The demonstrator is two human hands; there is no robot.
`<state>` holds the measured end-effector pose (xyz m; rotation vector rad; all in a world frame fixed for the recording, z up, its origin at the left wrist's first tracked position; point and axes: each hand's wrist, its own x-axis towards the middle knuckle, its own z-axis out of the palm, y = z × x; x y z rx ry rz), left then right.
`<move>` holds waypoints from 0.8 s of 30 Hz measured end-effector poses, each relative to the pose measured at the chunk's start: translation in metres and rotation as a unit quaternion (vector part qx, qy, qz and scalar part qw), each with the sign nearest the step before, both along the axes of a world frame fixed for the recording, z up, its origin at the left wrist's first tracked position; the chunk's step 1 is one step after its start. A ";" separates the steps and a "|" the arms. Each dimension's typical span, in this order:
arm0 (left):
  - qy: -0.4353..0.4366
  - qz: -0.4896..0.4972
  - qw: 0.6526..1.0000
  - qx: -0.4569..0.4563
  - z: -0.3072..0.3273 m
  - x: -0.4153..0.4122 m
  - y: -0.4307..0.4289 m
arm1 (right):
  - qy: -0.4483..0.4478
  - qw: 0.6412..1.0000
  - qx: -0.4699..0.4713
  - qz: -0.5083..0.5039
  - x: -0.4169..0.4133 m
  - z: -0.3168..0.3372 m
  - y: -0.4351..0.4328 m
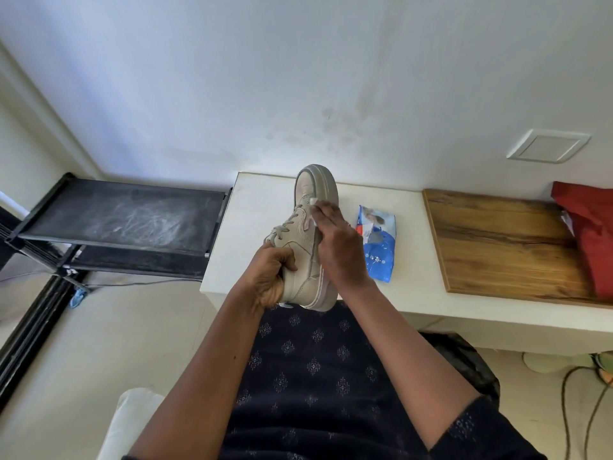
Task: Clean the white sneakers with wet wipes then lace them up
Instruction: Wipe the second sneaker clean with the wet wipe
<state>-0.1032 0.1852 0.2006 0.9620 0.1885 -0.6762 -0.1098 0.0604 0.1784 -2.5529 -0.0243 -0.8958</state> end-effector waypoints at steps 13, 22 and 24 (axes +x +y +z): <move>-0.019 0.004 1.000 0.013 0.003 -0.004 0.005 | 0.056 0.995 0.054 -0.066 0.062 0.056 -0.019; 0.008 0.014 0.997 -0.075 0.005 -0.002 0.013 | -0.046 0.996 0.064 -0.044 0.025 0.035 0.010; 0.008 0.020 0.996 -0.083 0.009 -0.001 0.015 | -0.048 0.995 0.071 -0.040 0.011 0.029 0.016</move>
